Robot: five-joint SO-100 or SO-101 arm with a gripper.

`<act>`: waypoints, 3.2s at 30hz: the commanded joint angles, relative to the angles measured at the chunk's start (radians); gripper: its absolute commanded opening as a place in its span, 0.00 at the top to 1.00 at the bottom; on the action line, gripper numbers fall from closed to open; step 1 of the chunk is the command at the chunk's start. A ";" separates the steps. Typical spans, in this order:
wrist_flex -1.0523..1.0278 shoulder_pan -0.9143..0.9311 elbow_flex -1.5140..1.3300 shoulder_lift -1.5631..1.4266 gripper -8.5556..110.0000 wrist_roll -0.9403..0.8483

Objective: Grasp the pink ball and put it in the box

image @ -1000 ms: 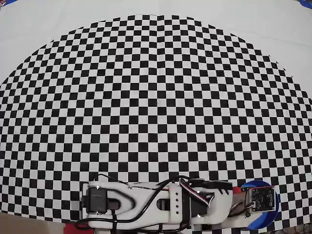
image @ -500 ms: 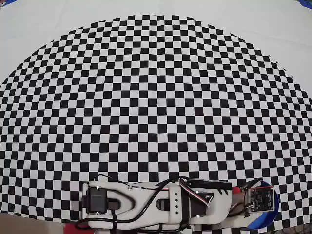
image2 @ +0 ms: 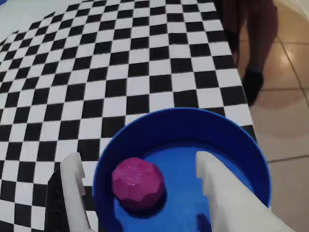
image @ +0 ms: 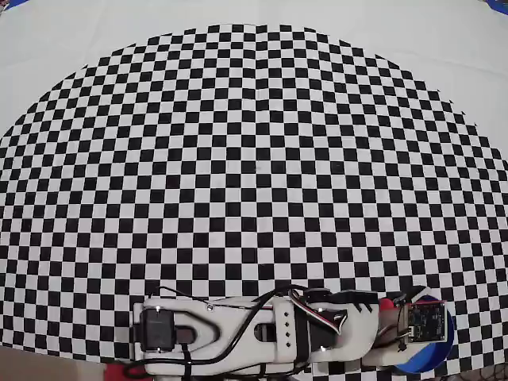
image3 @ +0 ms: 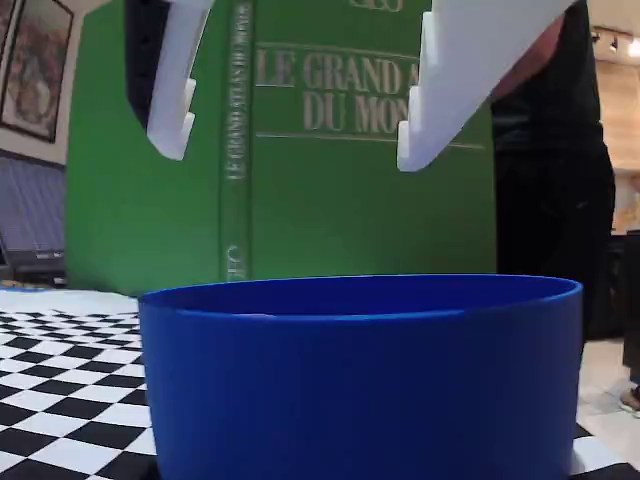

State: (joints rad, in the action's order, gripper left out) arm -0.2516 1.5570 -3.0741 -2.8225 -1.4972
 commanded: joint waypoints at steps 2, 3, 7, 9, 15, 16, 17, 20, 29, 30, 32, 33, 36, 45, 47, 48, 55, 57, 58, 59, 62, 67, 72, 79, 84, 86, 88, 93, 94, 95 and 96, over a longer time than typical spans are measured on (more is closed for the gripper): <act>0.021 -0.049 0.069 -0.048 0.71 0.104; 0.021 -0.063 0.081 -0.049 0.71 0.132; 0.031 -0.126 0.115 -0.057 0.71 0.221; 0.034 -0.160 0.127 -0.064 0.71 0.261; 0.049 -0.262 0.167 -0.072 0.73 0.391; 0.049 -0.282 0.173 -0.074 0.74 0.413; 0.049 -0.302 0.181 -0.075 0.75 0.434; 0.051 -0.362 0.198 -0.078 0.80 0.494; 0.051 -0.552 0.206 -0.120 0.93 0.635; 0.051 -0.575 0.206 -0.124 0.93 0.657; 0.051 -0.626 0.206 -0.137 0.93 0.716; 0.051 -0.657 0.206 -0.144 0.93 0.761; 0.051 -0.752 0.202 -0.164 0.93 0.891; -0.034 -1.022 0.192 -0.201 0.93 1.117; -0.081 -1.081 0.192 -0.212 0.93 1.166; -0.109 -1.114 0.192 -0.219 0.93 1.190; -0.215 -1.319 0.152 -0.278 0.93 1.302; -0.221 -1.359 0.121 -0.298 0.93 1.315; -0.222 -1.378 0.107 -0.307 0.93 1.322; -0.225 -1.391 0.094 -0.314 0.93 1.330; -0.239 -1.436 0.046 -0.356 0.93 1.344; -0.267 -1.474 -0.020 -0.411 0.93 1.358; -0.310 -1.508 -0.035 -0.428 0.93 1.382; -0.394 -1.549 -0.038 -0.428 0.93 1.405; -0.480 -1.559 -0.038 -0.430 0.93 1.417; -0.506 -1.559 -0.038 -0.430 0.93 1.419; -0.528 -1.559 -0.038 -0.430 0.93 1.420; -0.548 -1.557 -0.038 -0.430 0.93 1.434; -0.548 -1.557 -0.038 -0.430 0.93 1.434; -0.548 -1.557 -0.038 -0.430 0.93 1.434; -0.548 -1.557 -0.038 -0.430 0.93 1.434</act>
State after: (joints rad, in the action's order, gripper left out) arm -0.7961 0.0077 -3.1048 -3.1876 -0.0706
